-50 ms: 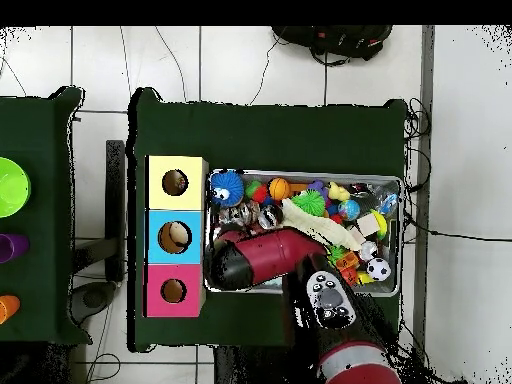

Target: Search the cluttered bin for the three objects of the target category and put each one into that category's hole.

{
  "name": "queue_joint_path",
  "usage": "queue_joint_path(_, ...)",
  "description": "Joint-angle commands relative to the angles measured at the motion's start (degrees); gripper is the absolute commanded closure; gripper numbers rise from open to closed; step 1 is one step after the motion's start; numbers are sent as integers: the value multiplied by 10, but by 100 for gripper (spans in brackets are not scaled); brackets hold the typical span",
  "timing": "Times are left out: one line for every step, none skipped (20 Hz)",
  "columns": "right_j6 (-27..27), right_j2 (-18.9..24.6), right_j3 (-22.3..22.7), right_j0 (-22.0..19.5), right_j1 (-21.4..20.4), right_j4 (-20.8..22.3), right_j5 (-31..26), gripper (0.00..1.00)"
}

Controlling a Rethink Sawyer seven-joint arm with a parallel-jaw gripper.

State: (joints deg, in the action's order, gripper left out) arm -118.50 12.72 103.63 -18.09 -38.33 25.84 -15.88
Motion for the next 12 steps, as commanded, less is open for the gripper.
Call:
queue_joint_path(36, 82, 2, -38, -94, -70, -143, 100)
queue_joint_path(39, 86, 0, -42, -94, -74, -147, 100)
queue_joint_path(42, 91, -1, -47, -95, -78, -152, 100)
queue_joint_path(45, 94, -5, -49, -95, -81, -160, 100)
queue_joint_path(47, 98, -7, -52, -97, -86, -167, 100)
queue_joint_path(48, 100, -7, -54, -101, -90, -174, 100)
queue_joint_path(48, 102, -10, -54, -103, -94, -181, 100)
queue_joint_path(49, 104, -12, -55, -105, -97, -189, 100)
queue_joint_path(49, 106, -14, -56, -107, -101, -197, 100)
queue_joint_path(47, 107, -18, -55, -107, -102, -201, 100)
queue_joint_path(45, 107, -20, -53, -106, -102, -202, 100)
queue_joint_path(45, 107, -28, -53, -103, -103, -205, 100)
